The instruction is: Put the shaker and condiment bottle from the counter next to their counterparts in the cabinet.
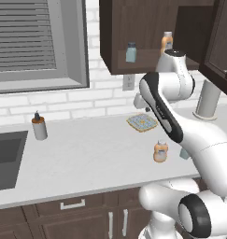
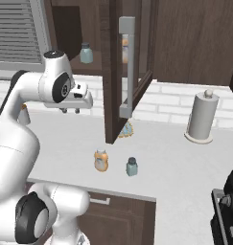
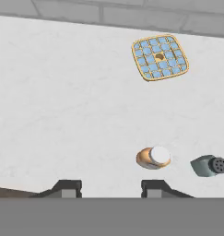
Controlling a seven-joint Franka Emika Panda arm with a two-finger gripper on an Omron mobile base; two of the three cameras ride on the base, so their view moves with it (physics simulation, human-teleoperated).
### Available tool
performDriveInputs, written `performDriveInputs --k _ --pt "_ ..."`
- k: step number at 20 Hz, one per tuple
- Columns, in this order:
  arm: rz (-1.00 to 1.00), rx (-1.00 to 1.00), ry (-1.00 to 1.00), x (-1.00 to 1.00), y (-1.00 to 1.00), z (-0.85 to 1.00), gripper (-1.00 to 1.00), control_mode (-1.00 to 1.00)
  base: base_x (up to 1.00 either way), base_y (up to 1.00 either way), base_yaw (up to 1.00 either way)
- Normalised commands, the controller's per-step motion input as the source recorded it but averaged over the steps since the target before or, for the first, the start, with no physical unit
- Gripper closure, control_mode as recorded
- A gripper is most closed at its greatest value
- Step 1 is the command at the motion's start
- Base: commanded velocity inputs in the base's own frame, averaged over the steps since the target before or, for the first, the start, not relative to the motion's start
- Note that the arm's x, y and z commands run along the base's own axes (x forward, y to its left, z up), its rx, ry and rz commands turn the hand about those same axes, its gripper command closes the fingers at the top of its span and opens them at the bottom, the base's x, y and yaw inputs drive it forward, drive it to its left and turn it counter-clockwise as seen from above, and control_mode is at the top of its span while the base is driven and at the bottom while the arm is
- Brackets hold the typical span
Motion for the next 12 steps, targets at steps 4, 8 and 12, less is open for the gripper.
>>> performDriveInputs --k 4,8,12 --pt "0.0 0.0 0.0 -0.25 0.0 -0.22 -1.0 -1.0 0.0 0.0 0.0" --pt "-0.23 -0.03 -0.17 -0.54 0.0 -0.17 -1.0 -1.0 0.0 0.0 0.0" --pt "-0.66 -0.03 -0.12 -0.42 0.01 -0.18 -1.0 -1.0 0.0 0.0 0.0"
